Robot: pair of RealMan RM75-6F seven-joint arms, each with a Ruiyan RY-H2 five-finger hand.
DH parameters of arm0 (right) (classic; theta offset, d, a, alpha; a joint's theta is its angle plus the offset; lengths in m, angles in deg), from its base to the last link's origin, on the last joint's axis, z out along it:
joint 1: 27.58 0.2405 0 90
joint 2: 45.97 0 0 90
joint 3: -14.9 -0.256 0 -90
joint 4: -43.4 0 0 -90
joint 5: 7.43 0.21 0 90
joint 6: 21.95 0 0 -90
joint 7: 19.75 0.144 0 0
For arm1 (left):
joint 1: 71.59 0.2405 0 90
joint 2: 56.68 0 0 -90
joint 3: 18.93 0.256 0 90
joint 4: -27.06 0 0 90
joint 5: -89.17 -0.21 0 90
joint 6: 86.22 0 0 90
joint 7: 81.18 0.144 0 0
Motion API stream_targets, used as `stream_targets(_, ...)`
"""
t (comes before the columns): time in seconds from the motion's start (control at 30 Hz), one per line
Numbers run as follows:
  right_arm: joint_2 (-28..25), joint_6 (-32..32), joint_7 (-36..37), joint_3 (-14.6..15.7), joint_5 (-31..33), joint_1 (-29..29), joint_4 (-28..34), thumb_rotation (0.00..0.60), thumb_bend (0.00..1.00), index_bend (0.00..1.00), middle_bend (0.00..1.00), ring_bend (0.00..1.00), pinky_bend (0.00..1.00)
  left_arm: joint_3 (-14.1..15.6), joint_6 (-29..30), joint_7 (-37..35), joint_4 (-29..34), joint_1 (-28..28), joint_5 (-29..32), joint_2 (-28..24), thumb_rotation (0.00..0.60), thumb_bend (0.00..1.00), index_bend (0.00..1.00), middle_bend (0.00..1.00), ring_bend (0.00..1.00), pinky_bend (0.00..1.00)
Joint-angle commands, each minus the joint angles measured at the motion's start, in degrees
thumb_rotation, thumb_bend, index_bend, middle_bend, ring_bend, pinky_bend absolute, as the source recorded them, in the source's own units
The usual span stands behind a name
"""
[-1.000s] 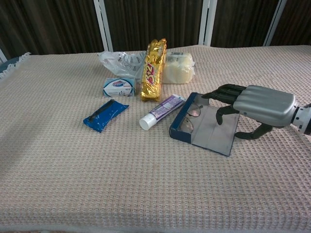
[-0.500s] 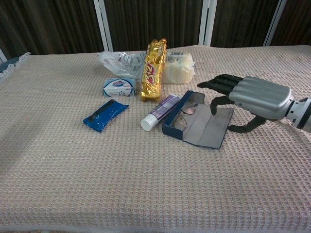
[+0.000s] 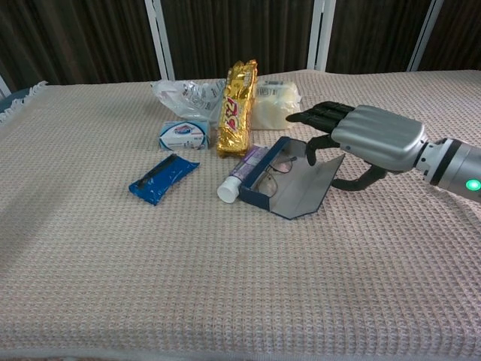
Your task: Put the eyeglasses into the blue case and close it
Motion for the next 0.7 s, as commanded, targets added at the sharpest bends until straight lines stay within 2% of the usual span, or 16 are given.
stream_targets(0.03,0.35,0.93,-0.71,-0.41,0.36,0.80,0.37,0.600,0.44,0.55,0.11,0.00,0.00,0.02,0.06,-0.26,-0.07,0.02,-0.07,-0.09,0.600,0.43,0.00,0.00,0.00,0.11)
stream_targets(0.3,1.17,3.42,-2.39,-0.70,0.68,2.61,0.97,0.600,0.45,0.59,0.11,0.00,0.00,0.10,0.43,-1.08,-0.24,0.15,-0.41,-0.32,0.600,0.43,0.00,0.00,0.00,0.11)
stream_targets(0.47,1.32,4.45,-3.07,0.00,0.39,2.43,1.00,0.600,0.57,0.67,0.11,0.00,0.00,0.16,0.70,-1.62,-0.44,0.23,-0.69,-0.42,0.600,0.43,0.00,0.00,0.00,0.11)
stream_targets(0.7,1.35,5.04,-2.98,0.30,0.41,2.15,0.91,0.600,0.70,0.71,0.11,0.00,0.00,0.27,0.74,-1.79,-0.53,0.23,-0.94,-0.46,0.600,0.43,0.00,0.00,0.00,0.11)
